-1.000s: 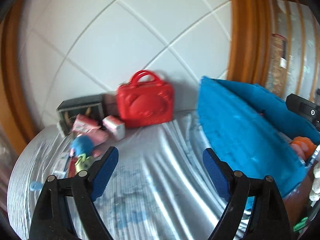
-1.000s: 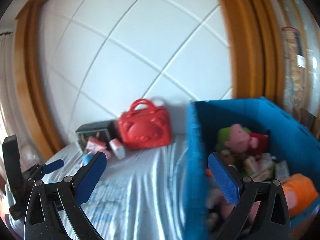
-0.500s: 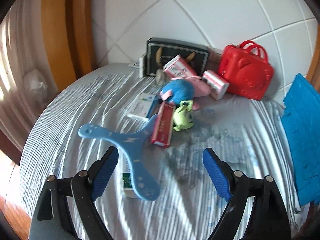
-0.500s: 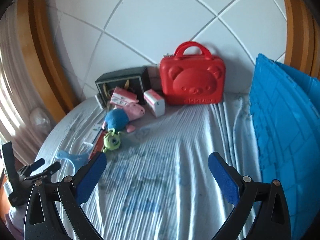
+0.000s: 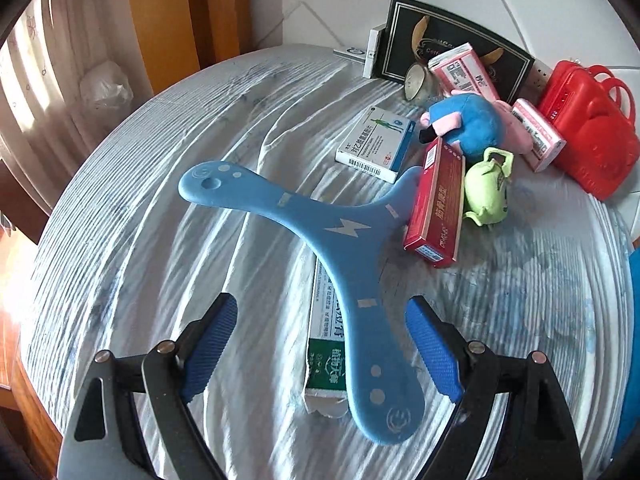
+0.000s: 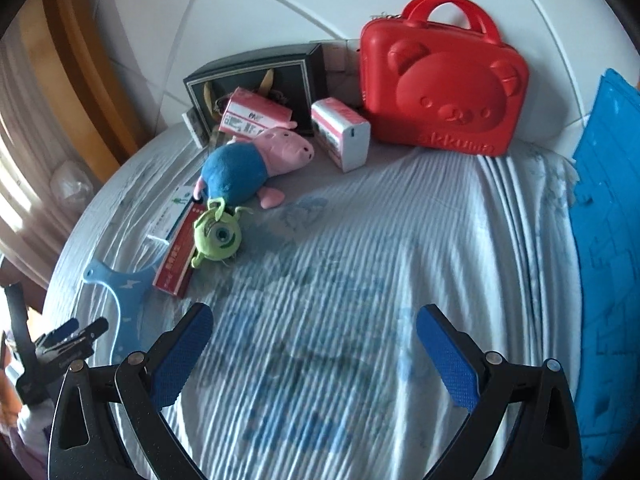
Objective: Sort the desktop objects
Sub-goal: 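Grasp the blue boomerang with the left tool while the right tool grasps the green one-eyed plush, then lift the boomerang and green plush and carry both toward the blue bin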
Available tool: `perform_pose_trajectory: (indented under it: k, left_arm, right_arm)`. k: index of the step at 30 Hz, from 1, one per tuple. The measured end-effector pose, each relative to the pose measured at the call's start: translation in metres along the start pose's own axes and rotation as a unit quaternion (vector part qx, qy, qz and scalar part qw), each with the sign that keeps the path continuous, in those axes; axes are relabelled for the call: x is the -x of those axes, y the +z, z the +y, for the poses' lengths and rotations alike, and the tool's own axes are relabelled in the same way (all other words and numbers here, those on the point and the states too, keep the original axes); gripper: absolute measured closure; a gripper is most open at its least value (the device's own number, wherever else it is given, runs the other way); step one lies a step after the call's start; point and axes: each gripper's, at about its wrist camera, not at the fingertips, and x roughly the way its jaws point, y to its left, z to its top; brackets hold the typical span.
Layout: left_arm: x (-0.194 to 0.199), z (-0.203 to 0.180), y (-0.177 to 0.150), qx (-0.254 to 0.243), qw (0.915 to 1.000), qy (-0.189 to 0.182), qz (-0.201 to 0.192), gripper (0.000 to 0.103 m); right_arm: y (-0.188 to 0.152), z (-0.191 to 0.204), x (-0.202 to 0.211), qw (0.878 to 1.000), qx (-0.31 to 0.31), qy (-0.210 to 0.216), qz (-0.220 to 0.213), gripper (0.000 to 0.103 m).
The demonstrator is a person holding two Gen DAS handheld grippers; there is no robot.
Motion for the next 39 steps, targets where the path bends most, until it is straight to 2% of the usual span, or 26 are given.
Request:
perform_pose_trajectory:
  k: [2, 5, 11, 13, 14, 15, 19, 20, 22, 23, 24, 25, 29, 35, 39]
  left_arm:
    - [-0.016, -0.005, 0.004, 0.004, 0.9999, 0.007, 0.009, 0.028]
    - [-0.041, -0.013, 0.007, 0.0, 0.9996, 0.018, 0.021, 0.028]
    - [-0.072, -0.018, 0.022, -0.019, 0.9986, 0.048, 0.012, 0.028]
    - [-0.082, -0.015, 0.03, -0.02, 0.9988, 0.044, 0.01, 0.03]
    - [-0.085, -0.014, 0.034, -0.02, 0.999, 0.039, 0.011, 0.038]
    - [-0.09, -0.013, 0.038, -0.021, 0.999, 0.037, 0.015, 0.042]
    - [-0.101, -0.009, 0.052, -0.02, 0.9994, 0.024, 0.015, 0.042]
    - [-0.103, -0.009, 0.055, -0.019, 0.9994, 0.023, 0.015, 0.042]
    - [-0.106, -0.009, 0.06, -0.018, 0.9996, 0.018, 0.016, 0.044]
    - [-0.106, -0.009, 0.062, -0.016, 0.9997, 0.005, 0.016, 0.056]
    - [-0.104, -0.01, 0.062, -0.019, 0.9997, 0.004, 0.014, 0.059]
    - [-0.102, -0.011, 0.062, -0.02, 0.9997, 0.002, 0.014, 0.06]
    - [-0.076, -0.01, 0.06, -0.012, 0.9997, -0.022, 0.001, 0.067]
    - [-0.02, -0.013, 0.053, -0.017, 0.998, -0.051, -0.034, 0.07]
    - [0.015, -0.014, 0.043, -0.027, 0.9965, -0.058, -0.054, 0.078]
  right_arm:
    - [0.006, 0.005, -0.022, 1.0, 0.01, 0.004, 0.013, 0.0]
    - [0.016, 0.017, -0.055, 0.999, 0.024, 0.015, 0.033, 0.0]
    - [0.034, 0.061, -0.115, 0.995, 0.06, 0.054, 0.054, 0.0]
    - [0.041, 0.072, -0.134, 0.993, 0.066, 0.07, 0.067, 0.0]
    - [0.044, 0.076, -0.142, 0.993, 0.067, 0.075, 0.068, 0.0]
    - [0.049, 0.081, -0.15, 0.992, 0.07, 0.078, 0.069, 0.002]
    - [0.058, 0.094, -0.176, 0.99, 0.08, 0.089, 0.075, 0.007]
    - [0.06, 0.097, -0.183, 0.989, 0.084, 0.089, 0.079, 0.008]
    - [0.061, 0.103, -0.199, 0.988, 0.09, 0.087, 0.088, 0.02]
    - [0.061, 0.105, -0.204, 0.987, 0.091, 0.096, 0.092, 0.025]
    - [0.06, 0.107, -0.207, 0.986, 0.093, 0.101, 0.095, 0.037]
    - [0.06, 0.109, -0.207, 0.986, 0.098, 0.097, 0.094, 0.04]
    - [0.052, 0.115, -0.183, 0.986, 0.125, 0.082, 0.068, 0.041]
    - [0.042, 0.102, -0.129, 0.99, 0.108, 0.082, 0.04, 0.041]
    - [0.032, 0.095, -0.085, 0.992, 0.095, 0.077, 0.015, 0.041]
